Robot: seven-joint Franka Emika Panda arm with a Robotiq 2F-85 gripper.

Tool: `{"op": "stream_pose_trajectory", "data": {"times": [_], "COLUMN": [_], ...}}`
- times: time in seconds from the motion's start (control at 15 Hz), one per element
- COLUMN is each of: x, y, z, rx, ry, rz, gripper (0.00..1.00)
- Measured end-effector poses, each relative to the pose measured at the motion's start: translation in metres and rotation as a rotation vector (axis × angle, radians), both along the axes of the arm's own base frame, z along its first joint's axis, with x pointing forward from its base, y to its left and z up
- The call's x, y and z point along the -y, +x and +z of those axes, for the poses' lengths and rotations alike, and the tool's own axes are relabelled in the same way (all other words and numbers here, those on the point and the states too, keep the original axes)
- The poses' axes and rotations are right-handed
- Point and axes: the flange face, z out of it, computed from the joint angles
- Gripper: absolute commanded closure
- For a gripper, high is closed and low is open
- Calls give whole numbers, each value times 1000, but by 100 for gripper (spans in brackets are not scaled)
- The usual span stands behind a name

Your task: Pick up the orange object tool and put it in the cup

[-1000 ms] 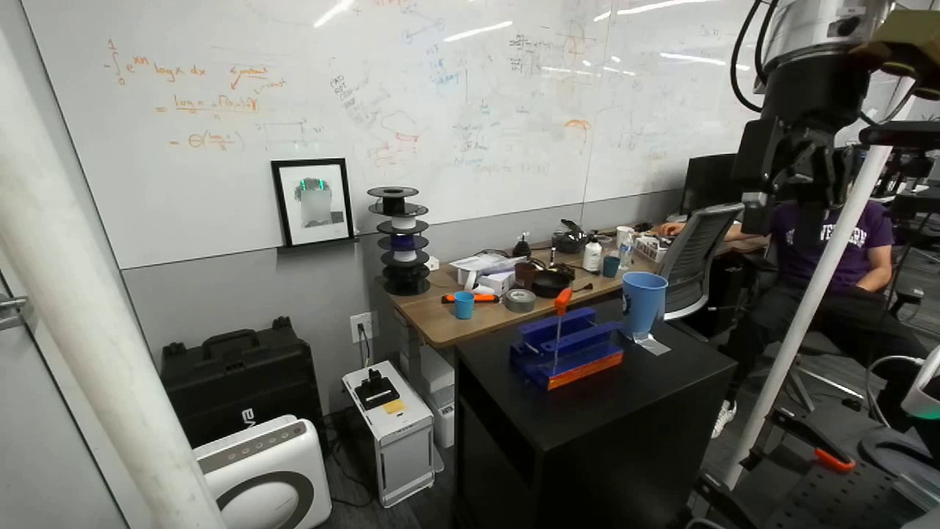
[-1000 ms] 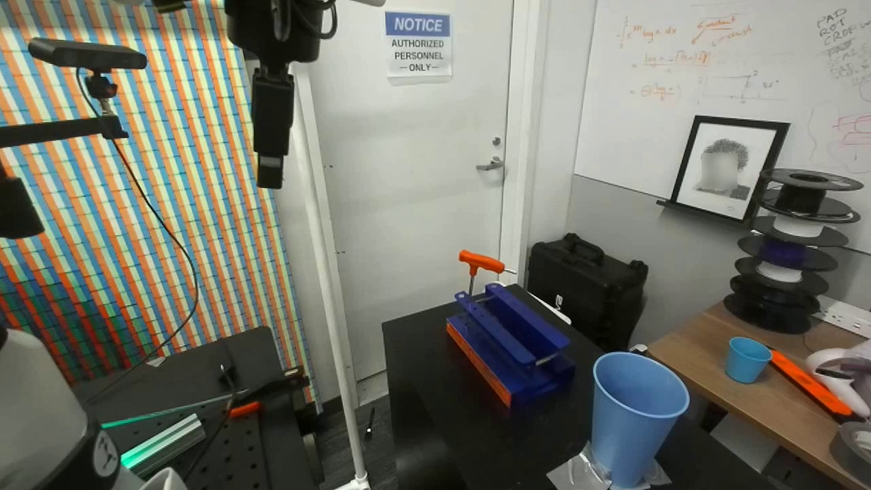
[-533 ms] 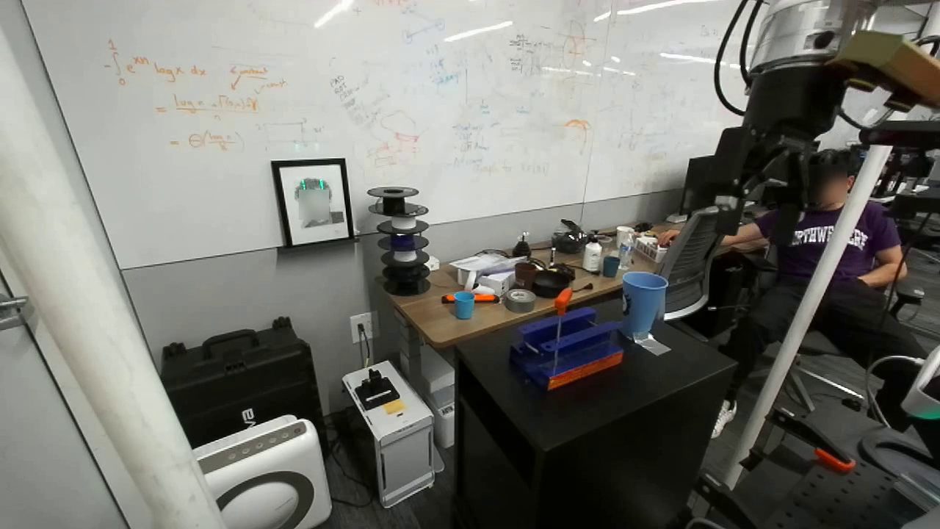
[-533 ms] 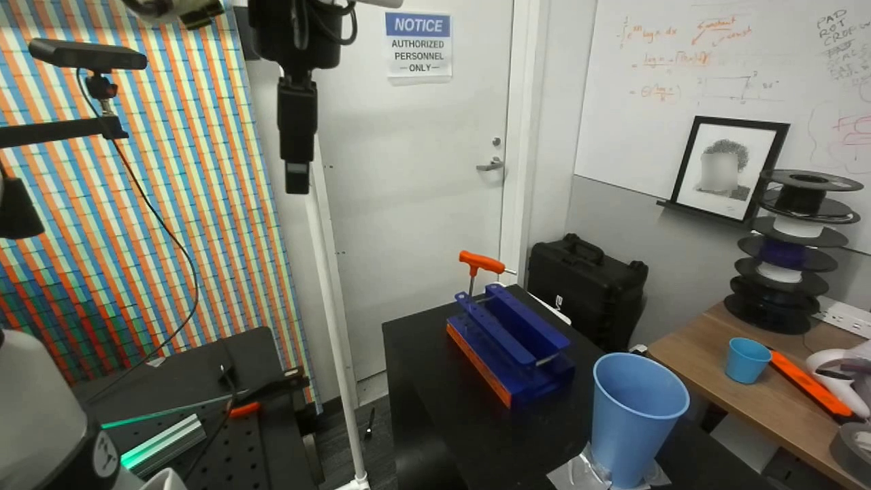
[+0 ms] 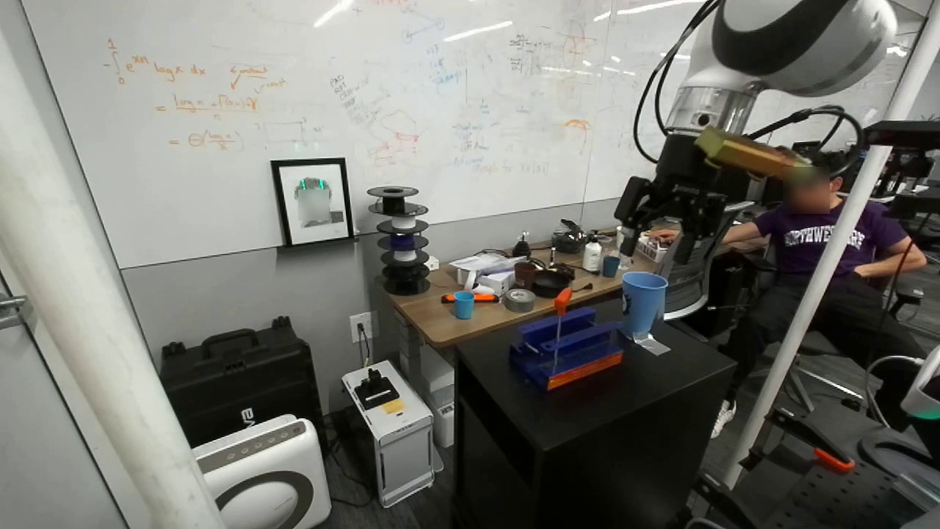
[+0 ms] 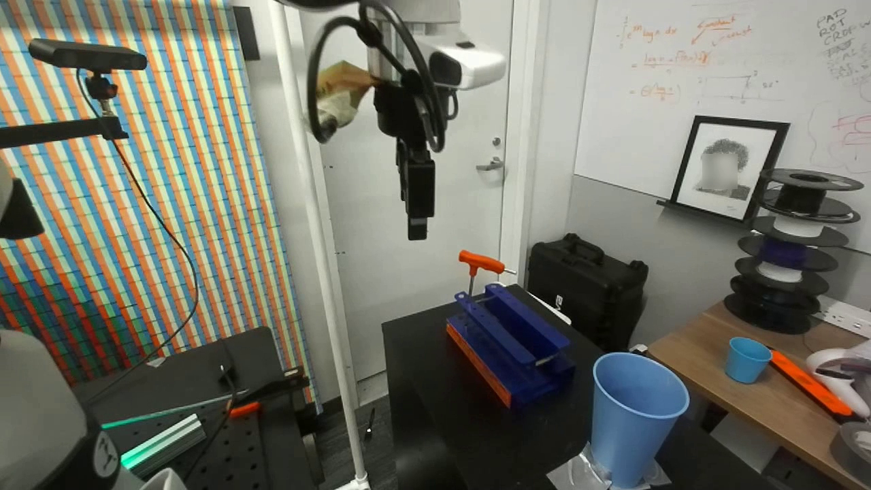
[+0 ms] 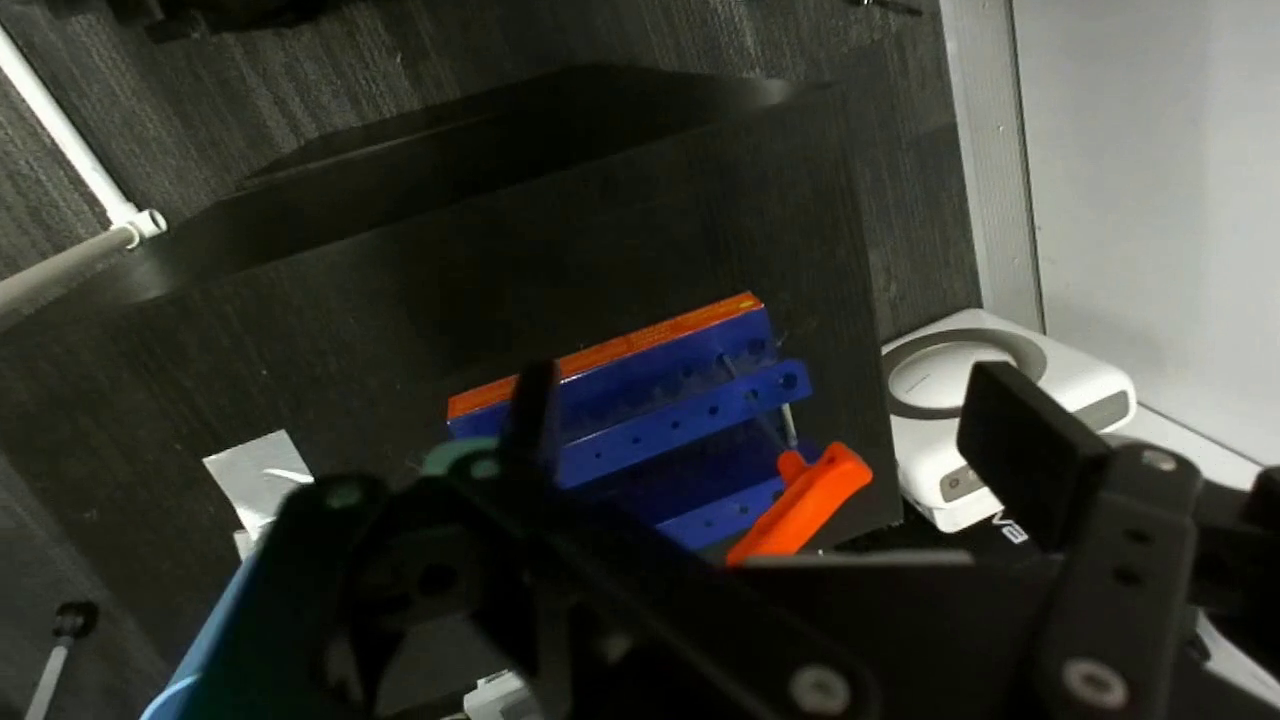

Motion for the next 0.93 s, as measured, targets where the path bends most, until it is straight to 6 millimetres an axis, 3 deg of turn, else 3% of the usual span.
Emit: {"op": "stream_pose_trajectory", "data": {"times": [0.4,0.8,0.87,0.93], "x": [-2,-6,-8,-10], "y": [68,110,115,119], "z": [-58,-94,-98,-101], "rx": [9,20,21,21], "ry": [-29,-46,-45,-44], "rz": [-101,-150,-152,-151], "gripper": [0,0,25,25]}}
